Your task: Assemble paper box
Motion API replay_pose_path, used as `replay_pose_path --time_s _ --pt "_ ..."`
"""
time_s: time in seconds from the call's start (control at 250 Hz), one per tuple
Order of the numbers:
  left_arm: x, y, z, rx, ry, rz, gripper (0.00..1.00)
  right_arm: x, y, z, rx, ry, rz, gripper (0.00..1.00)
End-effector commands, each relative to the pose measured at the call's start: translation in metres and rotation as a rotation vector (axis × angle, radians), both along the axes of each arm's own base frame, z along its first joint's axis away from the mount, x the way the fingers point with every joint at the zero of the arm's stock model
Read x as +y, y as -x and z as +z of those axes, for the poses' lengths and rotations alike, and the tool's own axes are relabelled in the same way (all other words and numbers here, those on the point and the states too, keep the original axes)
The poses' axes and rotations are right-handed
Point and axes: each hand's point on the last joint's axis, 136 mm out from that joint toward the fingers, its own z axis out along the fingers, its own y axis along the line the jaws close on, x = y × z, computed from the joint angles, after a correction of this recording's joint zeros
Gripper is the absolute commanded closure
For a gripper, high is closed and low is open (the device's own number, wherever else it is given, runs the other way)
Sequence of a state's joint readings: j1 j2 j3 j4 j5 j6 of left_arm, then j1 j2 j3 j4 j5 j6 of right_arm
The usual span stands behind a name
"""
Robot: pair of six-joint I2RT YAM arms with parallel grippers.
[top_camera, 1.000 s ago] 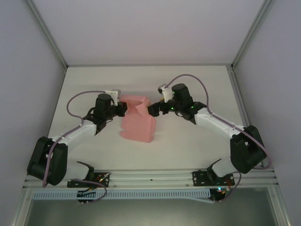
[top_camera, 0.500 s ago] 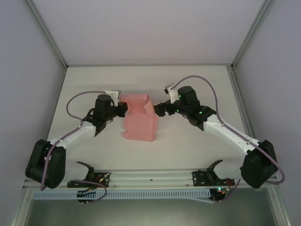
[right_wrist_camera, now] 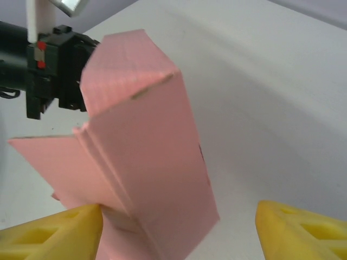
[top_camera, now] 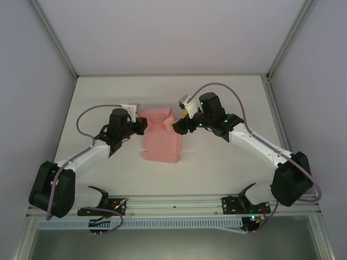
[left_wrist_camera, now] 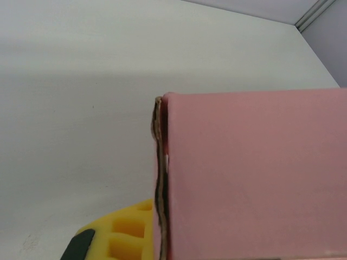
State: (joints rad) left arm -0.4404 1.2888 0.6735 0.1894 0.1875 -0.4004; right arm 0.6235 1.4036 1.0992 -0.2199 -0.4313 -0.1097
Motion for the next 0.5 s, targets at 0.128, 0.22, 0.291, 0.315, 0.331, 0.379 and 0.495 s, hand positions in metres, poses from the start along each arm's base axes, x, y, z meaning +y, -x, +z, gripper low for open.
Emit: replay_pose_path --time_s 0.128,0.22,0.291,0.315,0.331,0.379,0.495 --pt "-0.006 0.001 0.004 -0.002 0.021 -0.025 1.00 0.018 -0.019 0.002 -0.068 0.056 -0.046 0.35" --pt "-0.007 0.000 -0.001 0.026 0.024 -0.017 1.00 0.021 -0.031 -0.004 -0.159 0.113 -0.141 0.41" --pt "-0.008 -0.001 -0.005 0.046 0.025 -0.014 1.00 0.019 -0.042 -0.011 -0.221 0.184 -0.235 0.51" --pt "-0.008 -0.001 -0.006 0.050 0.025 -0.013 1.00 0.018 -0.046 -0.012 -0.244 0.210 -0.271 0.56" --pt "-0.009 -0.001 -0.006 0.053 0.026 -0.014 1.00 0.017 -0.048 -0.013 -0.260 0.225 -0.295 0.59" --pt "-0.010 -0.002 -0.006 0.056 0.028 -0.012 1.00 0.013 -0.057 -0.014 -0.308 0.271 -0.373 0.67" --pt "-0.006 -0.006 -0.009 0.079 0.005 0.031 1.00 -0.004 -0.078 -0.017 -0.400 0.396 -0.576 0.84"
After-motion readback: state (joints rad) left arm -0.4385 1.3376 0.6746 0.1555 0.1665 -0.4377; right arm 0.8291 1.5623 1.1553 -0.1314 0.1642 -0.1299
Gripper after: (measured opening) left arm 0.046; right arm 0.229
